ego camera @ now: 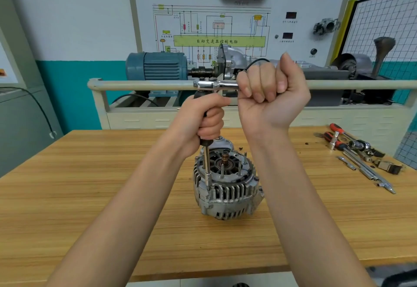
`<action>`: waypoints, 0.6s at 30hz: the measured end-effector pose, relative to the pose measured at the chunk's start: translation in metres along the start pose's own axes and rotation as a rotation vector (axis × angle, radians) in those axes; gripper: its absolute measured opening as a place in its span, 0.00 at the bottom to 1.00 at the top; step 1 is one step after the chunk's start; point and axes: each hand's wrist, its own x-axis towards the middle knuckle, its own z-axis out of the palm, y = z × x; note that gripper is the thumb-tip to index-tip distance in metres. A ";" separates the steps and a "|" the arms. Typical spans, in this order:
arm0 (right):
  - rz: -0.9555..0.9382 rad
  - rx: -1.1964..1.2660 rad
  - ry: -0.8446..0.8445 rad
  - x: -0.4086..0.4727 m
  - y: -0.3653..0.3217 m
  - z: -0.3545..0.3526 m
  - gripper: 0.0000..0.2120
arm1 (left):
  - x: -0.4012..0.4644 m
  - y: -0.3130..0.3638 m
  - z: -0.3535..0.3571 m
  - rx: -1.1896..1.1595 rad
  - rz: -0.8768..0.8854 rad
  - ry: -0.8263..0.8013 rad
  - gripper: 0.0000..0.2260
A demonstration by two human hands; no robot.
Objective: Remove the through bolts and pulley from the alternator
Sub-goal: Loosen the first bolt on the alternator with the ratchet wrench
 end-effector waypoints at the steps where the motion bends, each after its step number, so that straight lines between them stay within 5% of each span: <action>1: -0.065 -0.071 -0.041 -0.005 0.003 0.003 0.25 | 0.000 -0.001 0.004 0.022 0.024 0.089 0.23; 6: -0.456 -0.400 -0.155 -0.032 0.027 0.016 0.21 | 0.003 -0.009 0.024 0.191 0.202 0.526 0.20; 9: -0.508 -0.446 -0.165 -0.038 0.027 0.017 0.19 | 0.002 -0.012 0.027 0.245 0.252 0.560 0.20; 18: 0.111 0.185 0.021 0.007 -0.006 -0.012 0.22 | -0.003 -0.002 -0.001 0.086 0.087 -0.066 0.16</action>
